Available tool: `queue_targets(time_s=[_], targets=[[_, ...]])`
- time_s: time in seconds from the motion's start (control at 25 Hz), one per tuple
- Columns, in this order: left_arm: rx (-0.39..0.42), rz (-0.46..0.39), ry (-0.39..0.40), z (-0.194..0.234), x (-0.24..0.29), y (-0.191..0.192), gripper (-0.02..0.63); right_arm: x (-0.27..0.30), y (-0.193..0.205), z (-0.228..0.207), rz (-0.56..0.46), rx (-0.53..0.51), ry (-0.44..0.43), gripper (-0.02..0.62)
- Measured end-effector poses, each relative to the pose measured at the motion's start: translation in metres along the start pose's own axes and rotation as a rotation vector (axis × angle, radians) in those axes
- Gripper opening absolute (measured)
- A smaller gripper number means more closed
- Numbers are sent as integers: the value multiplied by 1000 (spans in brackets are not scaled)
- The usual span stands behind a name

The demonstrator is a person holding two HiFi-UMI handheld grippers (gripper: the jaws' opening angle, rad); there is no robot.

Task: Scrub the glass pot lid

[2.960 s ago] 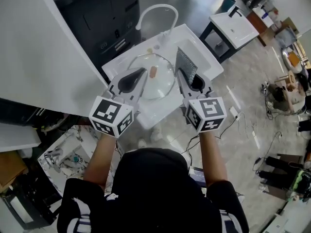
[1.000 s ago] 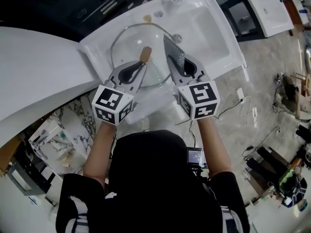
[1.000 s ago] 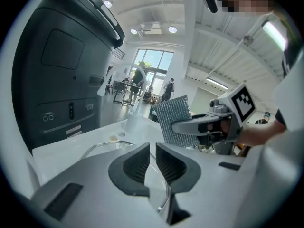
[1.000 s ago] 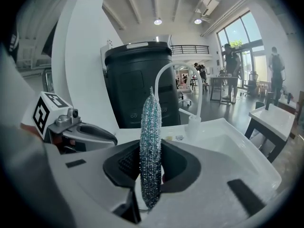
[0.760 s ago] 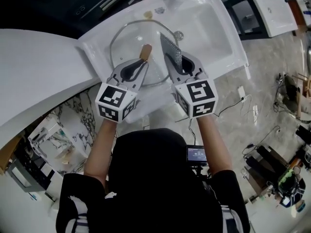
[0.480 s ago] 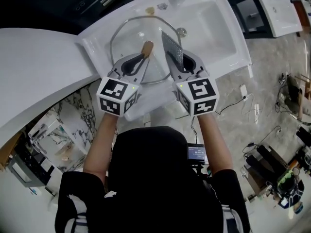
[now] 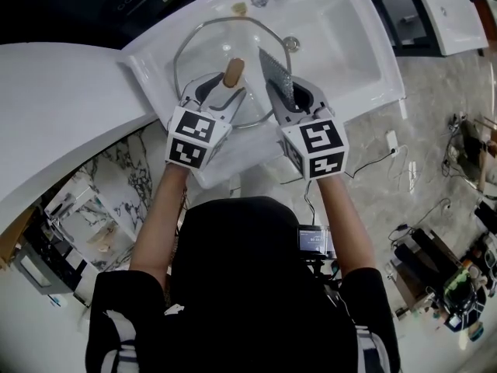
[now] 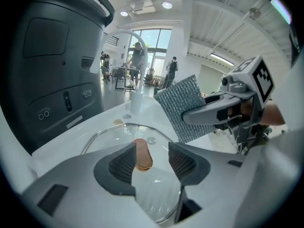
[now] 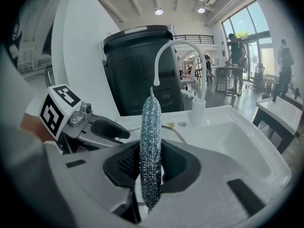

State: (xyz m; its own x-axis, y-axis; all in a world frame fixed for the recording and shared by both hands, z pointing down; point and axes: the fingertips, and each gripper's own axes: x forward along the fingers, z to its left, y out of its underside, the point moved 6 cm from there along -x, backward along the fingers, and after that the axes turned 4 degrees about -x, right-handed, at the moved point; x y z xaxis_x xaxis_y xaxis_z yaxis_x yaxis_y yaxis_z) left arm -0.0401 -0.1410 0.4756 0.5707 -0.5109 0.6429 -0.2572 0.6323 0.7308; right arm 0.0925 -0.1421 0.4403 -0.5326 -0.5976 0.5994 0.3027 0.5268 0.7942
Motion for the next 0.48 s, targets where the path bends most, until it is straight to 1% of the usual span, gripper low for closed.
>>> queue_targets(time_s=[0.16,0.28,0.36,0.48], targets=[[30,24,-9,5,10,3,220,3,9,-2,15,8,-2,69],[65,58,-6,9,20,5,224,5,14,-4,31,12,-3,69],[106,101,-2,9,28,5,229,6,18,-5,38,16,0,69],[200,158,-22,10,36,4,229,6,20,-7,33,19,6,69]])
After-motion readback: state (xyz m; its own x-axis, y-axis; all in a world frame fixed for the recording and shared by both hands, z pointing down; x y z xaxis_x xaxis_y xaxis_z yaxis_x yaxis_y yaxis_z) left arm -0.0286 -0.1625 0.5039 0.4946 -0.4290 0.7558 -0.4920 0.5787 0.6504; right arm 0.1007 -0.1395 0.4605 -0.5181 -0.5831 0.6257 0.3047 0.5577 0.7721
